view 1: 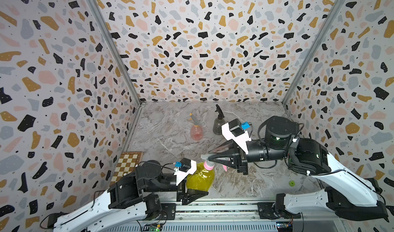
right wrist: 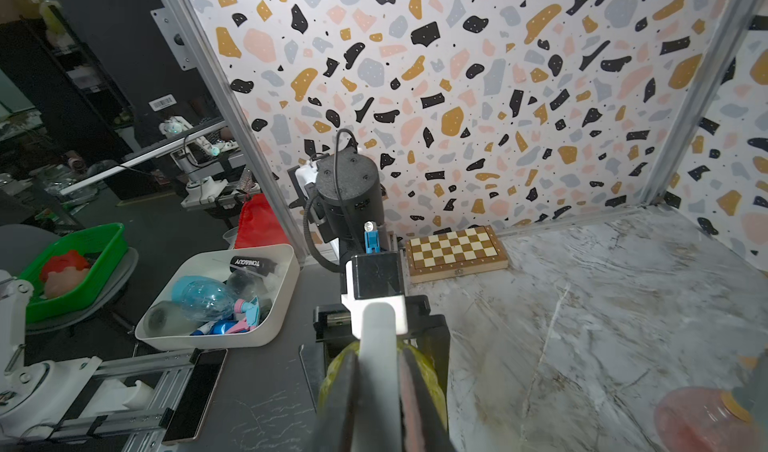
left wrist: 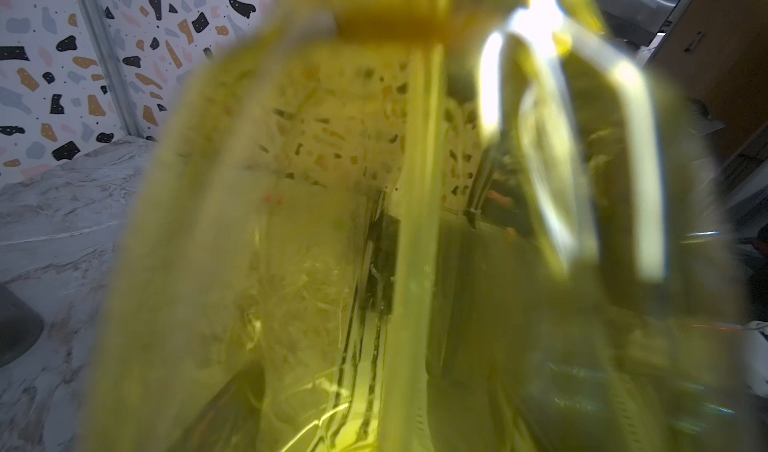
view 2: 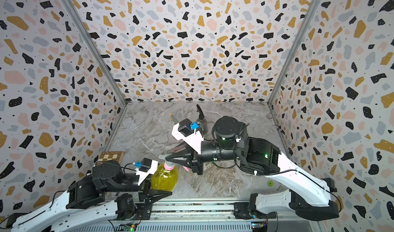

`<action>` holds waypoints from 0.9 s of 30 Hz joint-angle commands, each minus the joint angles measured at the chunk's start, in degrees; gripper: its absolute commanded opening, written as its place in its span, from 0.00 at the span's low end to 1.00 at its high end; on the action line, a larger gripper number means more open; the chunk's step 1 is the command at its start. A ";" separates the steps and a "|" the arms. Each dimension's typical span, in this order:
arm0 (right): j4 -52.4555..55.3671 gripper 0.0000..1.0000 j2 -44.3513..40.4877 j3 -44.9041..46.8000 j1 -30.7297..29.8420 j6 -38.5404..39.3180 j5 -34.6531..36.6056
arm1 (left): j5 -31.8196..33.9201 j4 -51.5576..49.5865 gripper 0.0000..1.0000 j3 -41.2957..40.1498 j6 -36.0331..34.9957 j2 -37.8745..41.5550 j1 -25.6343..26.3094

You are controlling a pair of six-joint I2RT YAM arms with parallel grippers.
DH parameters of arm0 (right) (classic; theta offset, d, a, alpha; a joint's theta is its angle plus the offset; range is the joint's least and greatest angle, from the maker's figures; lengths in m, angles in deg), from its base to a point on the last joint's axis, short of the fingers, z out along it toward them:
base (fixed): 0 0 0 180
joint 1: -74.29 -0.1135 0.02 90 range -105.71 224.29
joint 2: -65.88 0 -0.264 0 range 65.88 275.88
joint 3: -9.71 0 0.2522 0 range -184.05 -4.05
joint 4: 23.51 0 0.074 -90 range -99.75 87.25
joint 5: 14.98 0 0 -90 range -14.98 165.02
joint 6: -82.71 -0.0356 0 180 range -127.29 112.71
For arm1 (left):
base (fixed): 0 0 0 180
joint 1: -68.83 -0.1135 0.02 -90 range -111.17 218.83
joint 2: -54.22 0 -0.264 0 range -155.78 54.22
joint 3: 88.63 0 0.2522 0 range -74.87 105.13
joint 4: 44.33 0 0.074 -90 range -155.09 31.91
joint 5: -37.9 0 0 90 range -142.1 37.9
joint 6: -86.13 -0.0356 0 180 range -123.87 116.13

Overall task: Attach spray nozzles to spray bottles
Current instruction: Screw the spray nozzle on the spray bottle.

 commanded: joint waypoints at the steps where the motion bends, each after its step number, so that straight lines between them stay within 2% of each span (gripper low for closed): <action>1: 5.23 0.00 3.14 1.59 -1.55 -3.56 5.20 | 6.80 4.54 0.00 3.07 -1.47 -0.14 0.09; 11: 5.06 0.00 4.01 5.61 -2.33 -16.78 13.82 | 14.43 6.76 0.00 2.92 -2.64 0.00 0.09; 16: 5.76 0.01 4.84 5.66 -4.37 -22.76 20.49 | 17.13 6.82 0.00 3.16 -2.38 -1.62 0.09; 19: 6.61 0.05 5.74 4.63 -5.08 -23.93 23.21 | 17.50 6.58 0.00 3.17 -2.08 -2.27 0.09; 27: 6.94 0.17 7.01 1.72 -5.54 -22.09 25.12 | 17.58 9.27 0.00 0.10 -1.30 -0.10 0.09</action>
